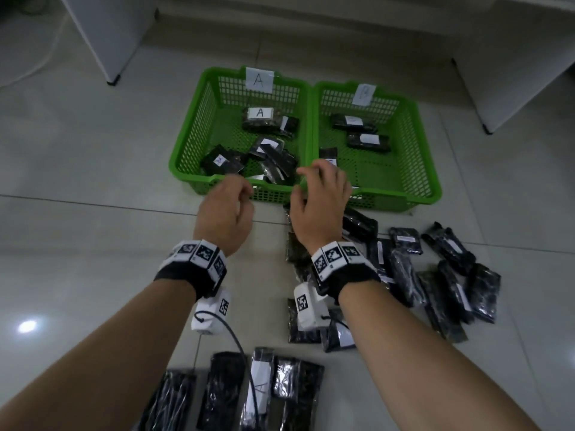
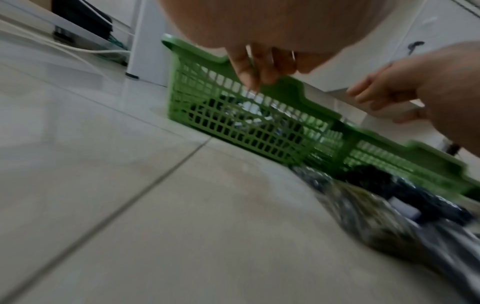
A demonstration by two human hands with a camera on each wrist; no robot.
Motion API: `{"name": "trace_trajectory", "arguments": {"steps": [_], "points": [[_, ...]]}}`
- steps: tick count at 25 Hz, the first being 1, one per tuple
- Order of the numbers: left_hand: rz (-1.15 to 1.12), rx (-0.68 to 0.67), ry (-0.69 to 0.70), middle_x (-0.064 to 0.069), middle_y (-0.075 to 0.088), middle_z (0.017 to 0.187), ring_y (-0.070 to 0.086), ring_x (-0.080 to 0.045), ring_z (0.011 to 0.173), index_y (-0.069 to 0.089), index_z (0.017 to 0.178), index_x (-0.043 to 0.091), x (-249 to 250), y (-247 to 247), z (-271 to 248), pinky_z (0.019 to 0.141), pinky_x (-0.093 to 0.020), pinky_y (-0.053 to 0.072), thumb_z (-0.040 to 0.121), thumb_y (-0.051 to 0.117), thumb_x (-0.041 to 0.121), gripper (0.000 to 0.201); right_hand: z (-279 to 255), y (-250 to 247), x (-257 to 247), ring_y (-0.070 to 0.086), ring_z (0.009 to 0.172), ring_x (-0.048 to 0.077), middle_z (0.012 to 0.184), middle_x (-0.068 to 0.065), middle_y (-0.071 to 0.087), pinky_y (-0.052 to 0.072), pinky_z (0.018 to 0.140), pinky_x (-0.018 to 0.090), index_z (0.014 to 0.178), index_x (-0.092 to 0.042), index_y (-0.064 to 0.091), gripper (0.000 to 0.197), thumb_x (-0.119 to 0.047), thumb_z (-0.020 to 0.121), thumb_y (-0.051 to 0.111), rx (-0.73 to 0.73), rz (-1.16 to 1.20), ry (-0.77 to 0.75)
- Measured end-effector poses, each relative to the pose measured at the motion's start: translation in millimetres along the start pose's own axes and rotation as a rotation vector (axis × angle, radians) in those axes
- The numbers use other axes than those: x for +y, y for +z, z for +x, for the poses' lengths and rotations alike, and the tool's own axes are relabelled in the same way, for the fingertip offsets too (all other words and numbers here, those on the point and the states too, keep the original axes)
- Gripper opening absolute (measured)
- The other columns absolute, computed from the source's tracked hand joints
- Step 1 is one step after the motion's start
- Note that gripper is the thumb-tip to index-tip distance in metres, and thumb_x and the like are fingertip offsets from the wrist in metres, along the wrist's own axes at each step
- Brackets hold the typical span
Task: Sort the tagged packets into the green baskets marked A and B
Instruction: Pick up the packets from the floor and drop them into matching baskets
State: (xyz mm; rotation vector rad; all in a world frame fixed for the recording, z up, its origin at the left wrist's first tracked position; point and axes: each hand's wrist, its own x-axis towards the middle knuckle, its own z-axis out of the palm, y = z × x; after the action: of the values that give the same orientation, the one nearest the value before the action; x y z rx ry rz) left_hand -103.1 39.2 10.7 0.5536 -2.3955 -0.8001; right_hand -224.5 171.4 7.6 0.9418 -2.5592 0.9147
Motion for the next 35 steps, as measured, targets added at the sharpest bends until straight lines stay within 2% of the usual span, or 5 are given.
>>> {"name": "trace_trajectory", "arguments": {"steps": [7, 13, 21, 25, 35], "points": [[0.197, -0.590, -0.147, -0.007, 0.060, 0.112, 0.058, -0.028, 0.106, 0.060, 0.121, 0.020, 32, 72, -27, 0.092, -0.038, 0.050, 0.082, 0.071, 0.049, 0.050, -38, -58, 67, 0.049, 0.103, 0.030, 0.104, 0.006, 0.051, 0.043, 0.090, 0.044, 0.089, -0.015, 0.053, 0.023, -0.003, 0.073, 0.063, -0.011, -0.015, 0.452], [-0.018, -0.571, -0.244, -0.003, 0.063, 0.093, 0.060, -0.023, 0.085, 0.051, 0.091, 0.021, 40, 65, -26, 0.071, -0.032, 0.047, 0.075, 0.082, 0.038, 0.040, -55, -63, 101, 0.042, 0.134, 0.029, 0.138, 0.004, 0.054, 0.030, 0.113, 0.049, 0.139, -0.024, 0.046, 0.058, -0.025, 0.086, 0.071, -0.429, -0.112, 0.509], [-0.097, -0.303, -0.123, 0.002, 0.046, 0.077, 0.040, -0.015, 0.065, 0.033, 0.080, 0.018, 54, 41, -29, 0.054, -0.022, 0.030, 0.074, 0.073, 0.011, 0.041, -36, -93, 92, 0.064, 0.083, 0.022, 0.080, -0.002, 0.073, 0.051, 0.085, 0.038, 0.070, -0.019, 0.069, 0.029, -0.047, 0.068, 0.064, -0.084, 0.627, 0.892], [-0.178, -0.229, -0.055, 0.003, 0.051, 0.086, 0.048, -0.012, 0.071, 0.040, 0.089, 0.018, 70, 37, -20, 0.059, -0.023, 0.037, 0.072, 0.078, 0.016, 0.042, -25, -113, 88, 0.055, 0.060, 0.017, 0.069, 0.005, 0.063, 0.042, 0.051, 0.021, 0.080, -0.008, 0.065, 0.024, -0.029, 0.092, 0.059, 0.022, 0.809, 0.892], [-0.141, -0.115, -0.120, 0.005, 0.062, 0.118, 0.056, -0.011, 0.105, 0.051, 0.130, 0.021, 88, 41, 26, 0.088, -0.027, 0.047, 0.073, 0.084, 0.041, 0.069, 27, -127, 99, 0.063, 0.067, 0.011, 0.086, 0.005, 0.070, 0.047, 0.052, 0.016, 0.099, -0.009, 0.068, 0.033, -0.041, 0.093, 0.069, 0.136, 0.766, 0.798]]}}
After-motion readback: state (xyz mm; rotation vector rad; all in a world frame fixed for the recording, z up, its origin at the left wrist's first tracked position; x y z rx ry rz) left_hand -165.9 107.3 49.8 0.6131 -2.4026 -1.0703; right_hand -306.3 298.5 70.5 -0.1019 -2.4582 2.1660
